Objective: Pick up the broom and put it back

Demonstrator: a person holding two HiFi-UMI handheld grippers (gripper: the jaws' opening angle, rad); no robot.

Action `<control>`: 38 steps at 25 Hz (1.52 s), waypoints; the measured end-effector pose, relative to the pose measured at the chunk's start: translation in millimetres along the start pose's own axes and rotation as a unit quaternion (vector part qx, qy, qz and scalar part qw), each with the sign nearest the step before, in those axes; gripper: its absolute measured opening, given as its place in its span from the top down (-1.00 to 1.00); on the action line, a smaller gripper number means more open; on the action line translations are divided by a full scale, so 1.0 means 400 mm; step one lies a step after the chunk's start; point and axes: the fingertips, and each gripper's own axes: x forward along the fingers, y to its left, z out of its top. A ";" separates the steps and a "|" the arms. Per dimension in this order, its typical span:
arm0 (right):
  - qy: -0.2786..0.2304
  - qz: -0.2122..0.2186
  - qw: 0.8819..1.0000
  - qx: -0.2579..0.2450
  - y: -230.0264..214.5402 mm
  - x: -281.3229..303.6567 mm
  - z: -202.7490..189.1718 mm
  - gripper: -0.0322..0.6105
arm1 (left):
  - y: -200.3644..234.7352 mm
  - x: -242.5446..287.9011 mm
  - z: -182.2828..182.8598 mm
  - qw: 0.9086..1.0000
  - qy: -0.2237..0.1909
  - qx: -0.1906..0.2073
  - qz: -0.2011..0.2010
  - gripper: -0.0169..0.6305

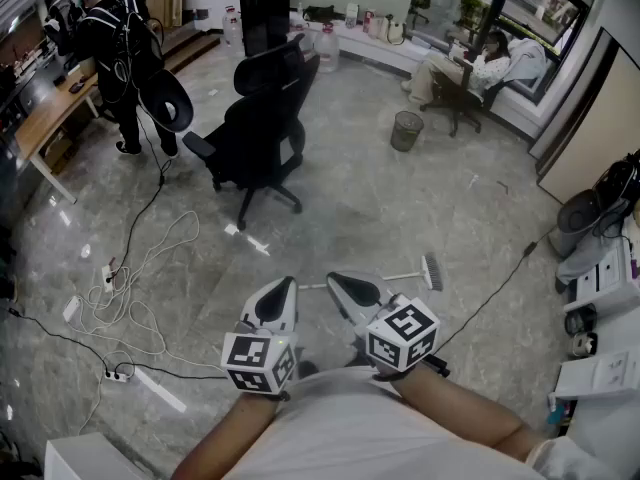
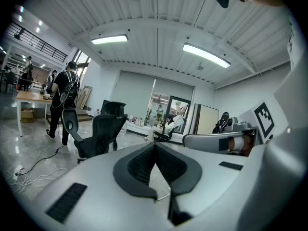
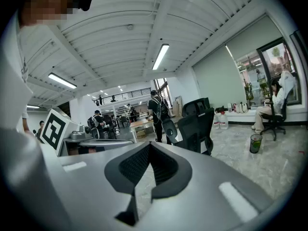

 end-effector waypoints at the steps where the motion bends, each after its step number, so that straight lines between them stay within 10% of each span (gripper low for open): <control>1: 0.000 0.000 1.000 0.000 -0.005 0.003 0.001 0.89 | 0.002 0.006 0.001 1.000 0.001 0.000 0.001 0.92; 12: 0.002 0.008 1.000 0.006 -0.119 0.035 0.021 0.89 | 0.011 0.131 -0.006 1.000 0.019 -0.012 0.012 0.93; 27: 0.081 0.094 0.991 0.041 -0.595 0.282 -0.010 0.89 | 0.138 0.588 -0.073 0.990 0.070 -0.061 0.109 0.92; 38: 0.233 0.168 0.958 0.015 -0.679 0.655 -0.410 0.86 | 0.527 0.701 -0.399 0.971 0.102 -0.139 0.164 0.93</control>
